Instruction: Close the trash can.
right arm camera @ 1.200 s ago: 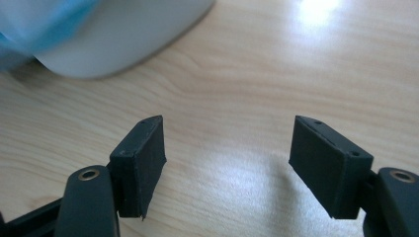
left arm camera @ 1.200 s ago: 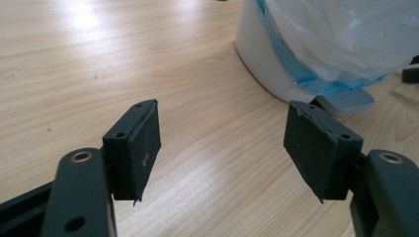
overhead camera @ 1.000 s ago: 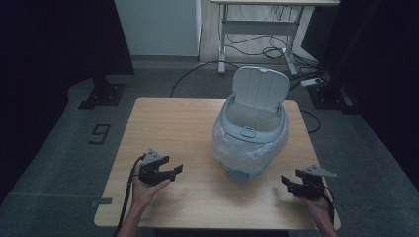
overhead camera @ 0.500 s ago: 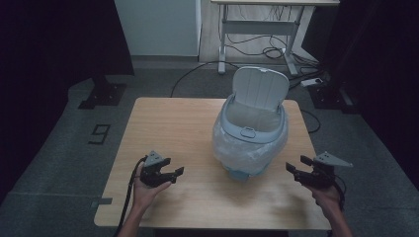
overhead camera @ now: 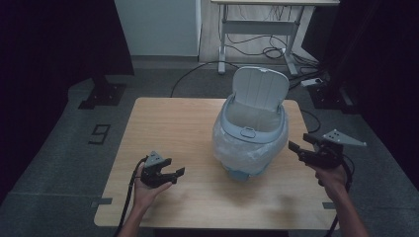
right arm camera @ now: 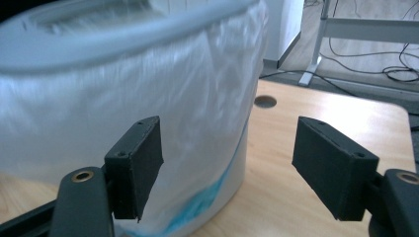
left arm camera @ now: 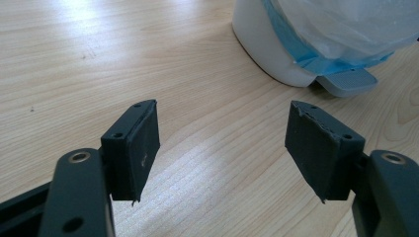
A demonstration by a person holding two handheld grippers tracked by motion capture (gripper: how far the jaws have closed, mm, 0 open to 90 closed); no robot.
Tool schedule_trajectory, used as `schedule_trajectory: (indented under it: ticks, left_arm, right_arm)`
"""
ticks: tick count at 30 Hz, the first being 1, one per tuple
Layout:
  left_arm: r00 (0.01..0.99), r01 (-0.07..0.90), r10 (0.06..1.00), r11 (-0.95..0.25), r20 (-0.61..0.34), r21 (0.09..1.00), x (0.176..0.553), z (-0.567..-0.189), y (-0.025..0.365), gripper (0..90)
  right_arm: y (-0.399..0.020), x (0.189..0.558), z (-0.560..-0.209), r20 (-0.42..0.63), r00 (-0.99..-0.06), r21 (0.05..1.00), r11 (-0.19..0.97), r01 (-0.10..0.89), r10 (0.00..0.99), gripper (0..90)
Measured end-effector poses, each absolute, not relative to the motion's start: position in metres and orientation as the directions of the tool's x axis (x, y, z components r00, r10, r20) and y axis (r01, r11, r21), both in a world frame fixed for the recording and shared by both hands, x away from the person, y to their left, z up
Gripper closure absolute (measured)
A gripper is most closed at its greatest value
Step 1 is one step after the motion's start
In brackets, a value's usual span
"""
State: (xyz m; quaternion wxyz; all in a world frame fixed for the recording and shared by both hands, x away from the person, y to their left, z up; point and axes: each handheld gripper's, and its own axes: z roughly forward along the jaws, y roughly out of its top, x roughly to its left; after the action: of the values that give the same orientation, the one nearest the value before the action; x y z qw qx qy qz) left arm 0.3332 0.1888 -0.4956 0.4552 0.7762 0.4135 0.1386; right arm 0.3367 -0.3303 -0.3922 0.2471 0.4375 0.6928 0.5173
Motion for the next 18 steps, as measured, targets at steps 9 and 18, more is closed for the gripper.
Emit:
schedule_trajectory:
  ticks: [9, 18]
  left_arm:
    - [0.624, 0.512, 0.764, -0.241, -0.164, 0.825, 0.332, -0.493, 0.183, 29.7]
    - [0.619, 0.533, 0.761, -0.225, -0.195, 0.815, 0.334, -0.494, 0.186, 29.6]
  right_arm:
    - [-0.327, 0.349, -0.363, 0.104, -0.498, 0.940, 0.077, 0.331, 0.861, 27.0]
    - [-0.318, 0.365, -0.343, 0.081, -0.525, 0.940, 0.110, 0.324, 0.847, 26.8]
